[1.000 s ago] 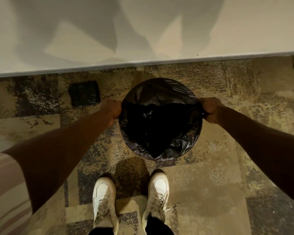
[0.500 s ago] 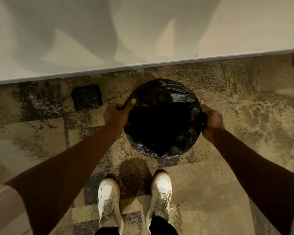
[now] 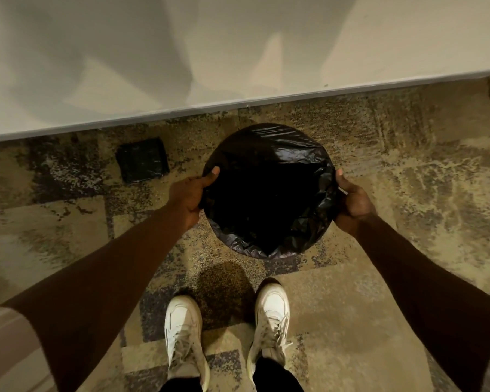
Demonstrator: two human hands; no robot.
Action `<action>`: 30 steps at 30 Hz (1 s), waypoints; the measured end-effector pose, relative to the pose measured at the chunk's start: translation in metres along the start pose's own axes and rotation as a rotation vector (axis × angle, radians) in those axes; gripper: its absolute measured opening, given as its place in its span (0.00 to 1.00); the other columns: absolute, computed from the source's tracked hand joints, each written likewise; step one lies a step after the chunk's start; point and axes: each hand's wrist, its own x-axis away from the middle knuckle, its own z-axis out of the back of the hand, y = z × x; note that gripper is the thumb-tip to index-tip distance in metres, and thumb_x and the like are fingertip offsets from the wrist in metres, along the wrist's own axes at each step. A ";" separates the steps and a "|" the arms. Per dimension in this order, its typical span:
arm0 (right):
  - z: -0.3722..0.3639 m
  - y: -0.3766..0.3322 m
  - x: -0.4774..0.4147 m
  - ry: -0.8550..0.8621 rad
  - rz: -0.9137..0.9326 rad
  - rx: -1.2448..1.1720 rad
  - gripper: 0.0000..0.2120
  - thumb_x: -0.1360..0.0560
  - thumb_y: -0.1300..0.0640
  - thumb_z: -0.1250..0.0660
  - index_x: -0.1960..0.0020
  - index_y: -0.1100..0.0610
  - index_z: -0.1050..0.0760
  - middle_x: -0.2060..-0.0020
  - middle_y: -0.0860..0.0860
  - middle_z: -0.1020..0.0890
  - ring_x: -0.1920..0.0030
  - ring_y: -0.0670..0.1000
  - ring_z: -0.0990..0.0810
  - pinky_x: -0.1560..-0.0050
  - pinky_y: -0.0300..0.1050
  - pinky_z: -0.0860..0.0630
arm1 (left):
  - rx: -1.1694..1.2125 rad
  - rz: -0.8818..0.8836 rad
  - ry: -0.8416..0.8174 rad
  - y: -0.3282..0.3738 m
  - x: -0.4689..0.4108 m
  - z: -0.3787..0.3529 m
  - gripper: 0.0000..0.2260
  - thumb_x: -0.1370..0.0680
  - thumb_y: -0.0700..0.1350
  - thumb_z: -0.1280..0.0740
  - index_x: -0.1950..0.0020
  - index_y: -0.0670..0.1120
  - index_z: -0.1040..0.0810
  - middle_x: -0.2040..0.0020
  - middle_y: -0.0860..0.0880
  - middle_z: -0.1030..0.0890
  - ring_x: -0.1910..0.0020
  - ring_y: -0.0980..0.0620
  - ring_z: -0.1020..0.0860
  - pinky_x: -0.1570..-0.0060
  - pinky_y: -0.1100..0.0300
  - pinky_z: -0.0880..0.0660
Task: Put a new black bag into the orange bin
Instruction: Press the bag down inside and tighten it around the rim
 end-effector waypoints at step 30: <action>0.004 0.080 0.069 0.594 0.900 1.073 0.32 0.26 0.46 0.24 0.28 0.56 0.30 0.33 0.59 0.28 0.33 0.58 0.26 0.34 0.53 0.26 | -1.364 -1.001 0.371 -0.092 0.081 0.006 0.32 0.21 0.64 0.34 0.25 0.43 0.31 0.21 0.36 0.33 0.22 0.35 0.33 0.27 0.39 0.32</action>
